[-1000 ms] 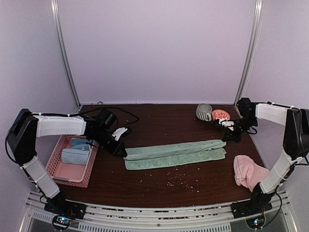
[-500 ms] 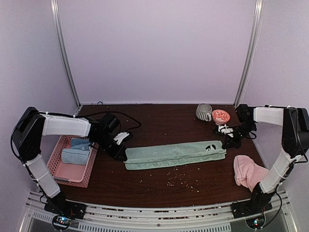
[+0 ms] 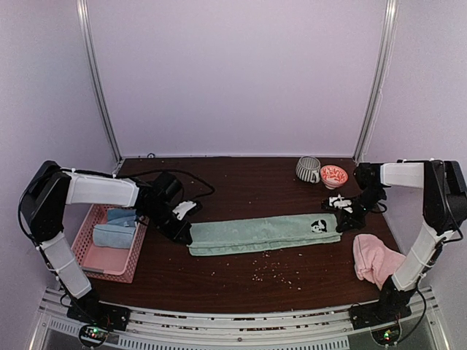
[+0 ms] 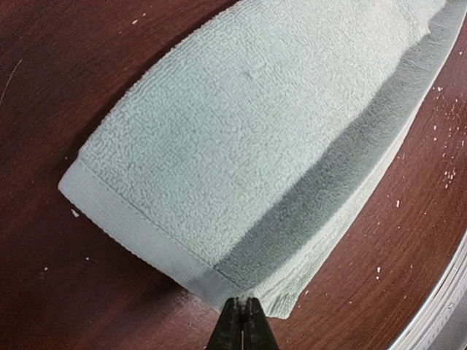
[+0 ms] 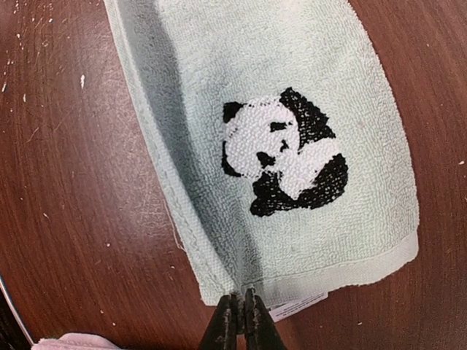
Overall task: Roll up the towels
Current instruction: Fold the towel at the center of the board.
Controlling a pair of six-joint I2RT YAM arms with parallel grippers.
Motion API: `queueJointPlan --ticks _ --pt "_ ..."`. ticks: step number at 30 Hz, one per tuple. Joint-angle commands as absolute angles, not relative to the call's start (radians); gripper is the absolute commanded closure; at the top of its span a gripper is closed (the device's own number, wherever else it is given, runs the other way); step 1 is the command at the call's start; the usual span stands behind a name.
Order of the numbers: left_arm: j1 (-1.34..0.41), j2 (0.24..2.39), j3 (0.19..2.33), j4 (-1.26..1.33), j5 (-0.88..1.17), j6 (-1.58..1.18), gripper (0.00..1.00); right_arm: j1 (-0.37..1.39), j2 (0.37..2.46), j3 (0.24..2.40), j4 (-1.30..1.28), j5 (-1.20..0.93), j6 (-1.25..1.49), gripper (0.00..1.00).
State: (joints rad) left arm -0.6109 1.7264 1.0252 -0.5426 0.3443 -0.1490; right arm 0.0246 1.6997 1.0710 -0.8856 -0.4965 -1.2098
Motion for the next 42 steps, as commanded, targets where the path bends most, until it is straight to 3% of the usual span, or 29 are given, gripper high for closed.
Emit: queueJointPlan --ticks 1,10,19,25,32,39,42 --pt "-0.61 1.736 1.04 -0.568 0.315 -0.122 1.0 0.029 1.69 1.053 -0.936 -0.46 -1.249 0.94" --pt "-0.61 1.721 1.042 -0.575 0.33 -0.115 1.0 0.041 1.678 1.036 -0.934 -0.458 -1.231 0.92" --pt "-0.611 1.588 1.05 -0.646 0.325 -0.096 0.86 0.041 1.588 1.019 -0.994 -0.432 -1.242 0.87" --pt "-0.611 1.583 1.104 -0.593 0.295 -0.134 0.78 0.041 1.619 1.112 -1.048 -0.529 -1.205 0.81" --pt "-0.616 1.725 1.189 -0.475 0.302 -0.228 0.8 0.043 1.723 1.225 -0.82 -0.539 -0.881 0.83" --pt "-0.675 1.792 1.217 -0.432 0.291 -0.262 0.79 0.039 1.759 1.212 -0.679 -0.361 -0.68 0.83" --pt "-0.694 1.821 1.221 -0.431 0.282 -0.264 0.79 0.026 1.79 1.246 -0.723 -0.371 -0.639 0.76"
